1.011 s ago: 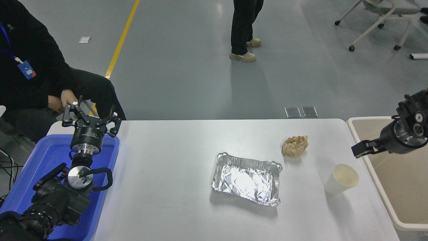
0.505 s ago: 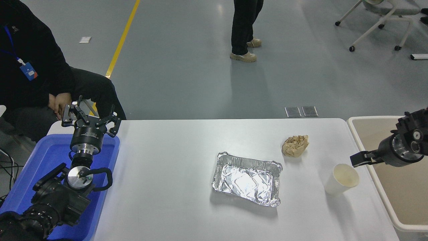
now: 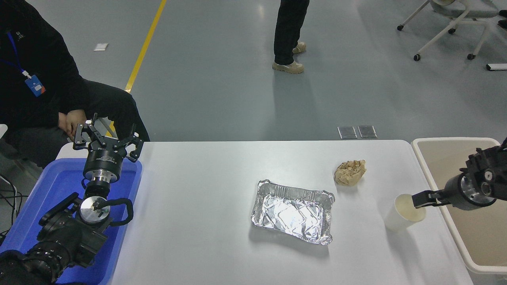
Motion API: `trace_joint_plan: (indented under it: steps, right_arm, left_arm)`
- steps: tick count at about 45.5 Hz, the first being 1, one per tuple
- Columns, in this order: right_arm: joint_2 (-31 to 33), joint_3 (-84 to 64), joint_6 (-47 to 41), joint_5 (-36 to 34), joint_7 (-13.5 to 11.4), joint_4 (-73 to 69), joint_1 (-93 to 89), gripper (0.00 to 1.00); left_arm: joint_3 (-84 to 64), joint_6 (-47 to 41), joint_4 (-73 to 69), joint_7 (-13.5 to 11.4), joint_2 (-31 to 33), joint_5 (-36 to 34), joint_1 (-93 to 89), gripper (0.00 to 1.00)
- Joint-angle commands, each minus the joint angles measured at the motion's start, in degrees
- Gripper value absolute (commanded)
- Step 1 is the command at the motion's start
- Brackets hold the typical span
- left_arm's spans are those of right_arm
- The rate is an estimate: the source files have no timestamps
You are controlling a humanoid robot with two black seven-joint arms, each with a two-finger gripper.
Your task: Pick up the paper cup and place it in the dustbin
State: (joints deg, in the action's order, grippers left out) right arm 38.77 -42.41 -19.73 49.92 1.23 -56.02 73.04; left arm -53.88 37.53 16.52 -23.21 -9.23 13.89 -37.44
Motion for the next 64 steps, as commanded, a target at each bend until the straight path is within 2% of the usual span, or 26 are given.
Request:
trace_joint_plan:
  steps: [1,11,13,16,19,24,26,27,28,51,64]
  right_arm:
    - [-0.71,1.98,0.65,0.18,0.00,1.61,-3.52,1.00]
    - [-1.33,2.33,0.92,0.18,0.00,1.79,-4.05,0.97]
    - [-1.33,2.59,0.92,0.18,0.00,1.87,-4.14,0.93]
    - [-1.42,2.59,0.92,0.18,0.00,1.87,-4.14,0.72]
    - [-1.77,2.59,0.83,0.27,-0.17,1.87,-4.22,0.57]
    - [-1.77,2.59,0.83,0.35,-0.17,2.23,-4.31,0.41]
    - [-1.77,2.59,0.83,0.35,-0.17,2.23,-4.31,0.13]
    - [-1.77,2.59,0.83,0.35,-0.09,2.23,-4.23,0.04]
    - [-1.86,2.59,0.83,0.35,-0.09,2.23,-4.22,0.00]
    - [-1.07,2.68,0.04,-0.26,0.18,1.09,-1.15,0.00]
    - [10.00,2.59,-7.69,0.09,-0.70,-12.62,15.36,0.00]
  left_arm:
    - [0.00,-0.09,0.01,0.00,0.00,0.00,0.00,0.99]
    - [0.00,0.00,0.01,0.00,0.00,0.00,0.00,0.99]
    - [0.00,0.00,0.01,0.00,0.00,0.00,0.00,0.99]
    - [0.00,0.00,0.01,0.00,0.00,0.00,0.00,0.99]
    - [0.00,0.00,-0.08,0.00,0.00,0.00,0.00,0.99]
    - [0.00,0.00,0.01,0.00,0.00,0.00,0.00,0.99]
    - [0.00,0.00,-0.08,0.00,0.00,0.00,0.00,0.99]
    - [0.00,0.00,0.00,0.00,0.00,0.00,0.00,0.99]
    - [0.00,0.00,0.01,0.00,0.00,0.00,0.00,0.99]
    - [0.00,0.00,0.01,0.00,0.00,0.00,0.00,0.99]
    - [0.00,0.00,0.01,0.00,0.00,0.00,0.00,0.99]
